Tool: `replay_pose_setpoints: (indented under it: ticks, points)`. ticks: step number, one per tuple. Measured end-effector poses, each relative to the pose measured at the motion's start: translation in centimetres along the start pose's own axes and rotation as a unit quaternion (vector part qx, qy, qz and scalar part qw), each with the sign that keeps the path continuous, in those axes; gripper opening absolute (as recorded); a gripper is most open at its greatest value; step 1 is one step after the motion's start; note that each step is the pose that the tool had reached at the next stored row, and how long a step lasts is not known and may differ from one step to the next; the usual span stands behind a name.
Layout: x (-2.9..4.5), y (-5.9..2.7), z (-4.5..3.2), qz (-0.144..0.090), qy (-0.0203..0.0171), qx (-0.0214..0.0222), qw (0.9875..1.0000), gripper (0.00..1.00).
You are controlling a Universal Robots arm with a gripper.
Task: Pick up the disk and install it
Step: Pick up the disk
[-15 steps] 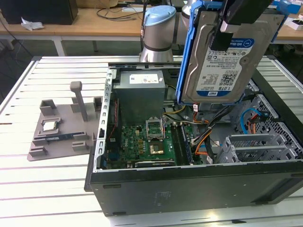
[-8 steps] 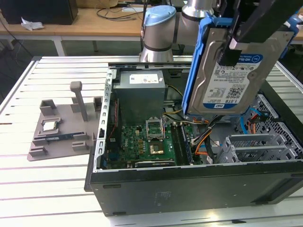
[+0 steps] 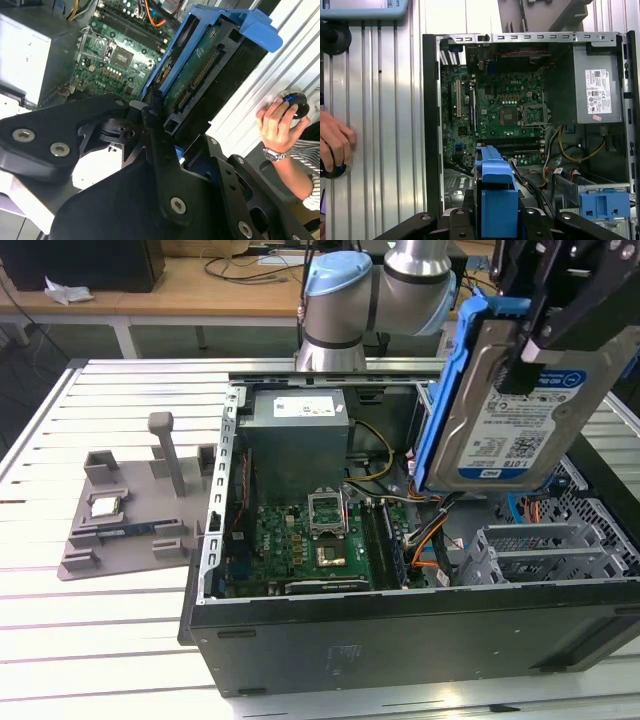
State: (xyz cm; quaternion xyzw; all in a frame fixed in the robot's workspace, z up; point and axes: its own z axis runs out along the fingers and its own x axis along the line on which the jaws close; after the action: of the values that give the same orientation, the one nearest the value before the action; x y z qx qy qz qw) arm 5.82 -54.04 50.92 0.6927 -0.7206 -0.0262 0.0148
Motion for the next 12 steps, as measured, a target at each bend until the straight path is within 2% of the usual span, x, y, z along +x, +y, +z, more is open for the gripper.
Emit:
replay_pose_setpoints:
  ticks: [7,12]
  points:
    - [-0.09,-2.45,0.45,0.0,0.0002,0.0,1.0,0.37]
    - [-0.13,-3.53,0.66,0.0,0.0003,0.0001,1.0,0.37]
